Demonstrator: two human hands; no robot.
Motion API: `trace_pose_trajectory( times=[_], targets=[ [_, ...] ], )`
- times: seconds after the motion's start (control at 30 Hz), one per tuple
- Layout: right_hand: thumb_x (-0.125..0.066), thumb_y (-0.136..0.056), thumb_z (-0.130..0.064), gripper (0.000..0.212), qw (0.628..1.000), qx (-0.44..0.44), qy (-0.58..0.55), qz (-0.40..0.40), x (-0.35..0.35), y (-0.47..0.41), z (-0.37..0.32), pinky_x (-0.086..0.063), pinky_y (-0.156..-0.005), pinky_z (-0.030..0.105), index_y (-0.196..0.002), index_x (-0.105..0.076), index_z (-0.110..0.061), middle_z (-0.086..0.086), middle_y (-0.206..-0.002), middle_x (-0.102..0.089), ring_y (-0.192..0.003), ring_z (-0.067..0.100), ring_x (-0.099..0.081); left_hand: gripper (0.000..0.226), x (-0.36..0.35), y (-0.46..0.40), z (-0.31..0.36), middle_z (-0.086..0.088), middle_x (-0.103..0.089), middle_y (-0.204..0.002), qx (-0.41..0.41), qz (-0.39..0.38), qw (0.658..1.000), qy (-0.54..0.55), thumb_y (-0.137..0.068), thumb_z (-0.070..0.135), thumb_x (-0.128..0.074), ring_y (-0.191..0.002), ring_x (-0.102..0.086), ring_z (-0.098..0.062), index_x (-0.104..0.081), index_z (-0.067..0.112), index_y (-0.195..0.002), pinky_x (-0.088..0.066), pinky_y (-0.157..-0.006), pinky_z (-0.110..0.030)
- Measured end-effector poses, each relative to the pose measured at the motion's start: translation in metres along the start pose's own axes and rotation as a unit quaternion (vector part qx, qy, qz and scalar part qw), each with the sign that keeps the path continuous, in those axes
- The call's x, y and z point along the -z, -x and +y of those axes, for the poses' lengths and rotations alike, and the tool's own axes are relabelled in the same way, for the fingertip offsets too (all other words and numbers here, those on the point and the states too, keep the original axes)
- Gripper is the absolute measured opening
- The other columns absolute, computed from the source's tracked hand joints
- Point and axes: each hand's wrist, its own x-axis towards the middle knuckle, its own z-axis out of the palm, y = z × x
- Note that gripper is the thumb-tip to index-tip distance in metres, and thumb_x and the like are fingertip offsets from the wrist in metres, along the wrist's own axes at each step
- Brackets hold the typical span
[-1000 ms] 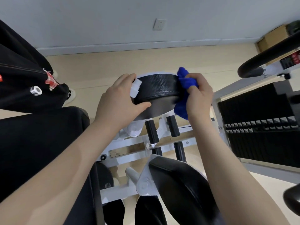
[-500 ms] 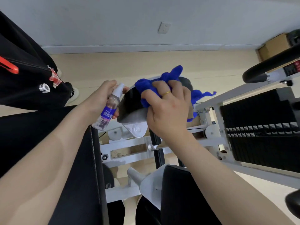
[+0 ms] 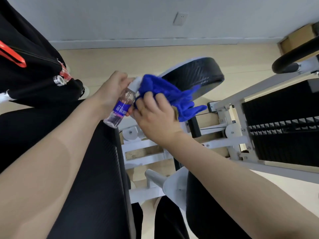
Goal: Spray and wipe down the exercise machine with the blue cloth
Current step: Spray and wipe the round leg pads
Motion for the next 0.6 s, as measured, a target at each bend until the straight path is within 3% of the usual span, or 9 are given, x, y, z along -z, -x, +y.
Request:
trace_pose_trajectory(
  times=[0.07,0.1,0.17,0.23,0.3,0.37,0.5,0.53,0.6],
  targets=[
    [-0.049,-0.075,-0.018,0.024,0.995,0.077,0.020,-0.067,-0.002,0.012,-0.017,-0.029,-0.087,0.037,-0.074,-0.073,-0.022,0.001,-0.088,-0.070,-0.100,0.028,-0.051,0.047,-0.001,0.003,-0.001,-0.003,-0.053,-0.045,-0.003,-0.011,1.000,-0.018,-0.096,0.034,-0.014,-0.033,-0.042,-0.017,-0.060,0.023,-0.091,-0.033,-0.039,-0.017],
    [-0.048,-0.075,-0.017,0.025,0.995,0.081,0.006,-0.063,0.000,0.014,-0.019,-0.030,-0.087,0.036,-0.071,-0.072,-0.022,0.000,-0.087,-0.069,-0.098,0.027,-0.053,0.047,-0.002,0.004,-0.002,-0.003,-0.054,-0.046,-0.004,-0.016,1.000,-0.020,-0.096,0.034,-0.014,-0.033,-0.042,-0.017,-0.060,0.023,-0.092,-0.034,-0.039,-0.016],
    [-0.051,-0.075,-0.013,0.021,0.999,0.019,-0.033,-0.007,0.009,0.006,-0.010,-0.031,-0.081,0.037,-0.068,-0.069,-0.019,0.001,-0.080,-0.067,-0.089,0.026,-0.053,0.047,-0.001,0.005,-0.006,-0.005,-0.050,-0.047,-0.005,-0.016,1.000,-0.013,-0.096,0.035,-0.014,-0.032,-0.041,-0.017,-0.059,0.023,-0.090,-0.034,-0.038,-0.017],
    [-0.055,-0.071,-0.011,0.013,0.992,-0.105,-0.048,0.042,0.020,-0.007,0.007,-0.031,-0.075,0.037,-0.065,-0.065,-0.016,0.003,-0.076,-0.066,-0.079,0.026,-0.056,0.047,0.001,0.005,-0.011,-0.006,-0.046,-0.050,-0.007,-0.018,1.000,0.002,-0.096,0.036,-0.015,-0.033,-0.042,-0.019,-0.059,0.021,-0.090,-0.034,-0.039,-0.018],
    [-0.053,-0.070,-0.007,0.014,0.979,-0.186,-0.045,0.064,0.024,-0.014,0.013,-0.030,-0.073,0.037,-0.065,-0.064,-0.014,0.004,-0.074,-0.065,-0.079,0.027,-0.052,0.046,0.003,0.005,-0.014,-0.006,-0.045,-0.051,-0.010,-0.022,1.000,0.007,-0.096,0.036,-0.015,-0.035,-0.043,-0.020,-0.058,0.020,-0.093,-0.035,-0.040,-0.019],
    [-0.052,-0.073,-0.009,0.016,0.985,-0.158,-0.042,0.049,0.016,-0.014,-0.002,-0.029,-0.073,0.038,-0.064,-0.064,-0.014,0.005,-0.072,-0.064,-0.083,0.026,-0.044,0.045,0.005,0.005,-0.016,-0.006,-0.044,-0.053,-0.010,-0.026,1.000,0.013,-0.095,0.036,-0.015,-0.036,-0.041,-0.018,-0.056,0.017,-0.093,-0.034,-0.040,-0.019],
    [-0.054,-0.074,-0.014,0.017,0.994,-0.087,-0.066,0.015,0.015,-0.012,-0.008,-0.031,-0.077,0.036,-0.062,-0.065,-0.018,0.000,-0.070,-0.064,-0.085,0.026,-0.051,0.042,0.006,0.008,-0.018,-0.007,-0.042,-0.061,0.000,-0.008,1.000,0.016,-0.094,0.036,-0.018,-0.038,-0.040,-0.017,-0.055,0.016,-0.093,-0.035,-0.041,-0.018],
    [-0.055,-0.073,-0.014,0.015,0.993,-0.090,-0.076,0.024,0.021,-0.012,0.004,-0.031,-0.075,0.037,-0.063,-0.065,-0.018,0.000,-0.072,-0.065,-0.082,0.027,-0.056,0.043,0.005,0.008,-0.019,-0.007,-0.044,-0.060,0.003,0.000,1.000,0.013,-0.094,0.036,-0.018,-0.037,-0.041,-0.018,-0.056,0.017,-0.093,-0.036,-0.040,-0.018],
    [-0.054,-0.069,-0.011,0.014,0.980,-0.185,-0.057,0.044,0.034,-0.010,0.040,-0.034,-0.071,0.036,-0.067,-0.066,-0.018,0.000,-0.078,-0.068,-0.079,0.030,-0.061,0.043,0.000,0.009,-0.014,-0.006,-0.055,-0.061,-0.002,0.016,1.000,-0.026,-0.094,0.036,-0.020,-0.037,-0.045,-0.019,-0.060,0.022,-0.097,-0.038,-0.039,-0.019]
  ],
)
